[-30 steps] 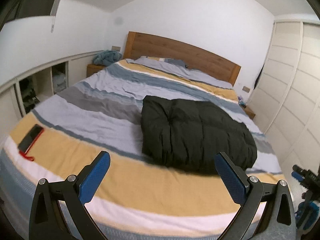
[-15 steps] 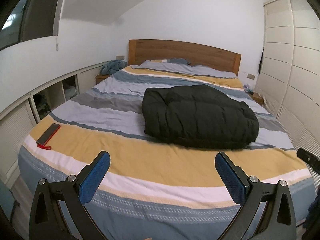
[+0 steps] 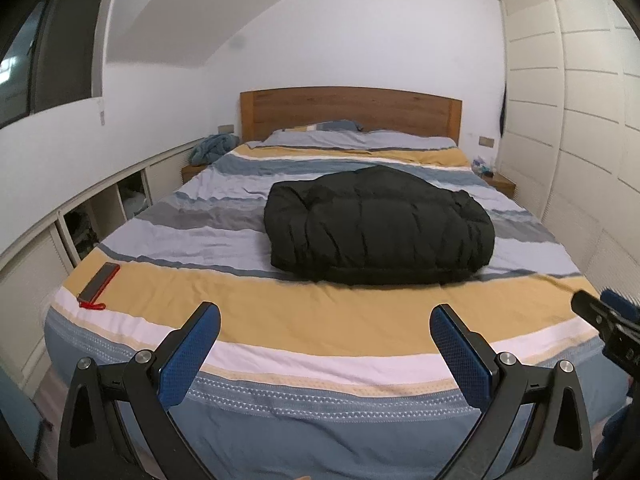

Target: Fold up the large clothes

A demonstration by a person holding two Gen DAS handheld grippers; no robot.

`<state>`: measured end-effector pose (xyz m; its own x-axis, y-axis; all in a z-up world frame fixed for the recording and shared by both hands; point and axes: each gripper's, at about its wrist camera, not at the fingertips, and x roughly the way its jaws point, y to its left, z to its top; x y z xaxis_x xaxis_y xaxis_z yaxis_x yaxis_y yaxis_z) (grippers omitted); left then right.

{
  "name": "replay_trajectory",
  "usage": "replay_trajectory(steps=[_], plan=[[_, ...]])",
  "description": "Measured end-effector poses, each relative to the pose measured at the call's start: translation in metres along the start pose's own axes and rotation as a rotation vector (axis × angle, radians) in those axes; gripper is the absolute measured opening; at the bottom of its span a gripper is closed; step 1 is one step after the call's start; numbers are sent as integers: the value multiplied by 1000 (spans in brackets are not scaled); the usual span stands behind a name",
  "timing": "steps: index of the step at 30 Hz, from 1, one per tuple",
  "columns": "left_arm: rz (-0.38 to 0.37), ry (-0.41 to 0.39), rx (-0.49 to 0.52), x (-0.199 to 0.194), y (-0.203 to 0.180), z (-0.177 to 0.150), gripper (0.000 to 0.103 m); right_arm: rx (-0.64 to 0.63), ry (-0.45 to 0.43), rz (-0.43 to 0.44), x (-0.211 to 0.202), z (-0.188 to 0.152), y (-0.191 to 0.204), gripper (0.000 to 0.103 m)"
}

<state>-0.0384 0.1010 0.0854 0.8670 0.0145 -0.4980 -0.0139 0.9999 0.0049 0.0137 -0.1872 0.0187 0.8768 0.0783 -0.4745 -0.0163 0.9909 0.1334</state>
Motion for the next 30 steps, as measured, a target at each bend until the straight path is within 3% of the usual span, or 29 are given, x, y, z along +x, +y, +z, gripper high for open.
replay_trajectory(steps=[9,30], plan=[[55,2,77,5,-20,-14,103,-4,16,-3,16,-8,1,75],[39,107,73,48,-19,-34,103,-7,115,-50,63,-33,-12,75]])
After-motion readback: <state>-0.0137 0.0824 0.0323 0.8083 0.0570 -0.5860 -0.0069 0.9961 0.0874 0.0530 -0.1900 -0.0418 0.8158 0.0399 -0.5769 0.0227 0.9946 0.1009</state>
